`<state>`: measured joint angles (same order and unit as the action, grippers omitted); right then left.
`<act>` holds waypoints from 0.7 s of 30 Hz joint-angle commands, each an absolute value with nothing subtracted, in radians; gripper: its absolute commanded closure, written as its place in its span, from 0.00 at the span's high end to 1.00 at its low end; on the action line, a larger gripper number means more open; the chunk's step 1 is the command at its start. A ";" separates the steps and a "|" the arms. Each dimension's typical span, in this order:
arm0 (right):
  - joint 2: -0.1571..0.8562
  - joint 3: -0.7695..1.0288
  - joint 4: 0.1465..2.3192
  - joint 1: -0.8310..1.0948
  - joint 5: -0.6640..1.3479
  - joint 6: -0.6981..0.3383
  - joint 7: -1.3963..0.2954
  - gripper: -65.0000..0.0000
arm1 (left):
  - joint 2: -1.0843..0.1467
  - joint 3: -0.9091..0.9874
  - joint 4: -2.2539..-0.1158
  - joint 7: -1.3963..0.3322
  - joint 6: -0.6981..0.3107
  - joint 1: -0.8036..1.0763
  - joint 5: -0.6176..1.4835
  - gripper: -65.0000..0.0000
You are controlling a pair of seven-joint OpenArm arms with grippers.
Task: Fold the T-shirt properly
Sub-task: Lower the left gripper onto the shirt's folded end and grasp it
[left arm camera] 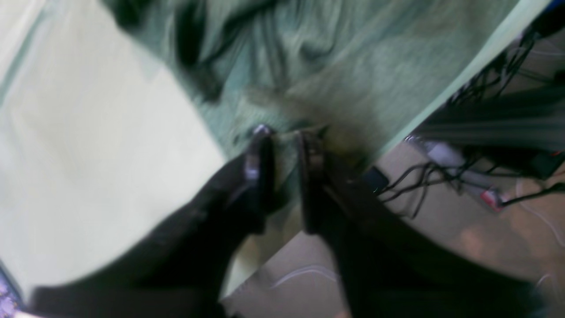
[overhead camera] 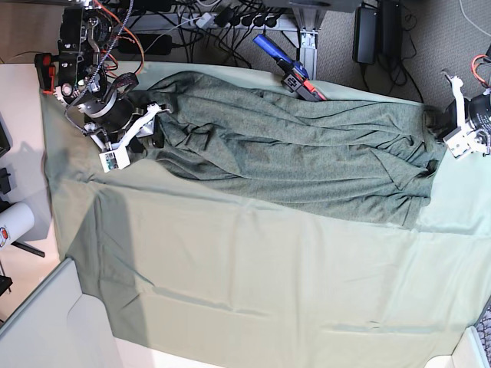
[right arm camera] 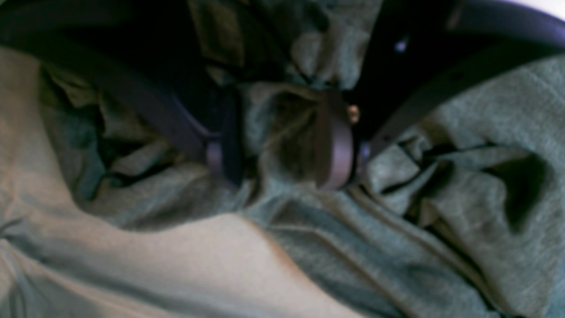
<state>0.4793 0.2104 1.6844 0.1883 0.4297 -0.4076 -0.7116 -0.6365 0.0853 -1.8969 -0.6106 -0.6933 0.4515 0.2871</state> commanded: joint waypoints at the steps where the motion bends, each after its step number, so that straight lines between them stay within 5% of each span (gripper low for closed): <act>1: 0.496 0.221 1.698 0.178 0.438 -0.416 -0.693 0.41 | -0.667 0.096 -1.911 -0.603 -0.698 0.447 0.296 0.35; 4: 0.496 0.221 1.698 0.178 0.438 -0.416 -0.693 0.41 | -0.707 0.096 -1.911 -0.603 -0.698 0.447 0.314 0.54; 21: 0.496 0.221 1.698 0.178 0.456 -0.416 -0.692 0.41 | -0.723 0.036 -1.885 -0.532 -0.698 0.446 0.306 0.53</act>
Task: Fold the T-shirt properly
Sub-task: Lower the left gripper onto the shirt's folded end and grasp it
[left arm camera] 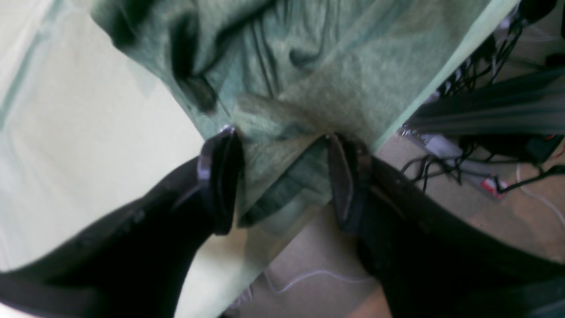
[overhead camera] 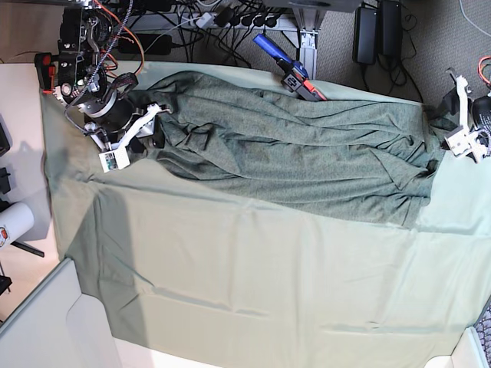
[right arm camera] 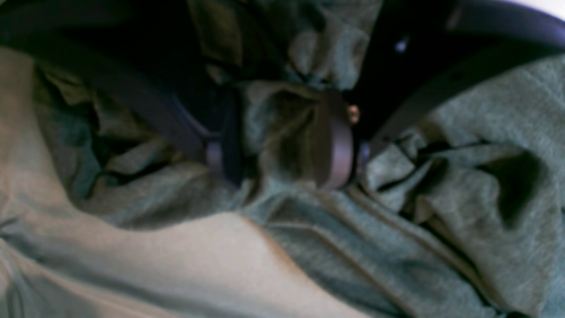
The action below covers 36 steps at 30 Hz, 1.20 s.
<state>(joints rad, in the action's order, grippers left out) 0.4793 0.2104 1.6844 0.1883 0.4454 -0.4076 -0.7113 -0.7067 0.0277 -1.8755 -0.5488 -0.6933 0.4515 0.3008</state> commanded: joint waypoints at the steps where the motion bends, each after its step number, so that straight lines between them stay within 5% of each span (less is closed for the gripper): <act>1: 0.496 0.221 1.698 0.178 0.456 -0.416 -0.692 0.41 | -0.723 0.036 -1.875 -0.524 -0.698 0.446 0.305 0.47; 4: 0.496 0.221 1.698 0.178 0.456 -0.416 -0.692 0.41 | -0.723 0.036 -1.853 -0.493 -0.698 0.446 0.294 0.18; 7: 0.496 0.221 1.698 0.178 0.456 -0.416 -0.692 0.41 | -0.723 0.037 -1.849 -0.477 -0.698 0.445 0.293 0.00; 20: 0.496 0.221 1.698 0.178 0.453 -0.416 -0.693 0.41 | -0.723 0.037 -1.901 -0.474 -0.698 0.294 0.385 0.00; 36: 0.496 0.221 1.698 0.178 0.453 -0.416 -0.693 0.41 | -0.603 0.036 -1.549 -0.455 -0.698 0.100 0.394 0.00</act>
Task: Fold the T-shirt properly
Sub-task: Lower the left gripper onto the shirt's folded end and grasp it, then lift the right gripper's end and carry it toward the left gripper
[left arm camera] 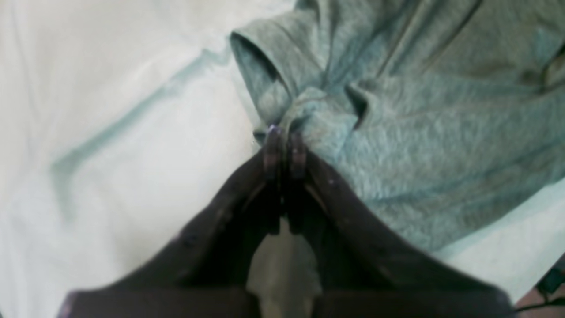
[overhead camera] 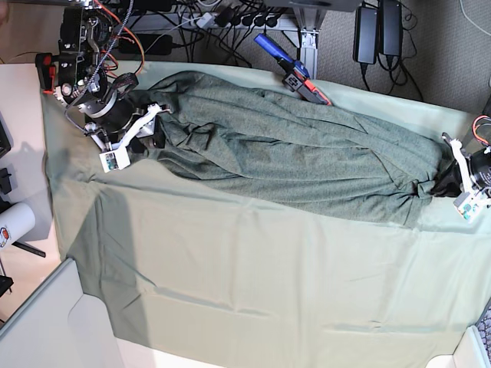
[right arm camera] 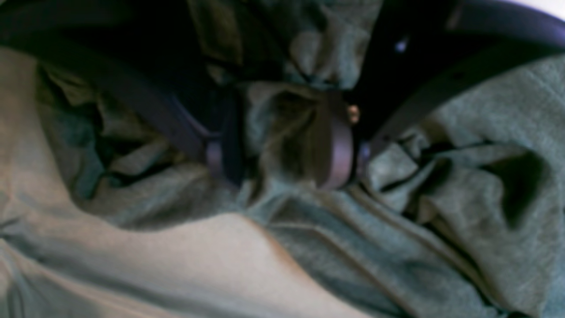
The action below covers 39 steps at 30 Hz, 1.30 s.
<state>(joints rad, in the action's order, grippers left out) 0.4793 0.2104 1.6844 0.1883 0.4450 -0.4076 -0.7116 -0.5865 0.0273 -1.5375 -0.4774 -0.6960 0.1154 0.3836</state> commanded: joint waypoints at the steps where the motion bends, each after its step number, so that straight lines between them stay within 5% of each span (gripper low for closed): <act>1: 0.496 0.221 1.698 0.178 0.453 -0.416 -0.693 0.41 | -0.604 0.036 -1.538 -0.456 -0.698 0.100 0.395 0.03; 5: 0.496 0.221 1.698 0.178 0.453 -0.416 -0.692 0.41 | -0.604 0.037 -1.524 -0.515 -0.698 0.099 0.440 0.43; 7: 0.496 0.221 1.698 0.178 0.453 -0.416 -0.693 0.41 | -0.604 0.041 -1.525 -0.562 -0.698 0.097 0.480 0.51; 12: 0.496 0.221 1.698 0.178 0.453 -0.416 -0.693 0.41 | -0.604 0.058 -1.525 -0.602 -0.628 0.097 0.503 0.51; 39: 0.496 0.221 1.698 0.178 0.453 -0.416 -0.696 0.41 | -0.480 0.057 -1.444 -0.719 -0.636 0.097 0.773 0.51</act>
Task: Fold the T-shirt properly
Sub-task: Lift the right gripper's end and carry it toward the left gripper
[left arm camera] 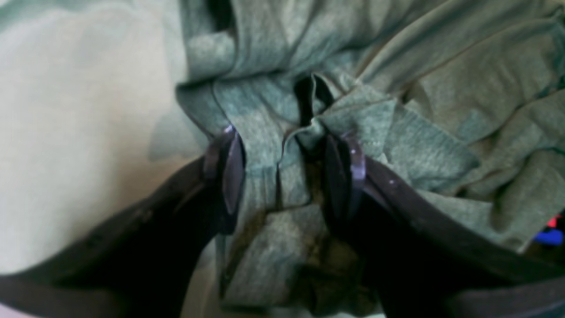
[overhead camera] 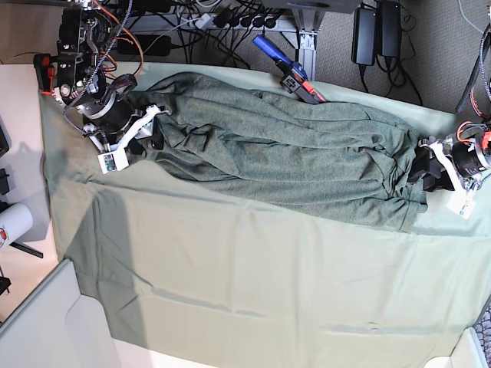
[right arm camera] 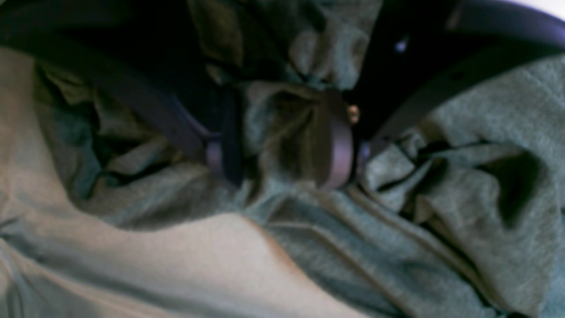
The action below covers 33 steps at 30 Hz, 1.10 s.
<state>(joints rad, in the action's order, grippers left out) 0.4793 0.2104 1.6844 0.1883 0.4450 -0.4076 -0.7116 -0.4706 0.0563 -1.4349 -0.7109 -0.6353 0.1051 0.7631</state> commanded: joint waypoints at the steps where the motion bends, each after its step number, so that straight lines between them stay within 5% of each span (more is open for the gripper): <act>1: 0.496 0.221 1.698 0.178 0.453 -0.416 -0.696 0.41 | -0.480 0.057 -1.444 -0.726 -0.640 0.097 0.786 0.51; 6: 0.496 0.221 1.698 0.178 0.453 -0.416 -0.696 0.41 | -0.479 0.057 -1.444 -0.744 -0.678 0.097 0.837 0.50; 12: 0.496 0.221 1.698 0.178 0.453 -0.416 -0.696 0.41 | -0.479 0.057 -1.444 -0.679 -0.678 0.097 0.822 0.01; 33: 0.455 0.221 1.702 0.085 0.596 -0.417 -0.698 0.41 | -0.480 0.057 -1.444 -0.648 -0.681 0.067 0.731 0.00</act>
<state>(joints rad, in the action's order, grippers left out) 0.4416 0.2119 1.6848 0.0990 0.5835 -0.4072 -0.7177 -0.4652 0.0525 -1.4319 -0.6682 -0.6594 0.0826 0.7158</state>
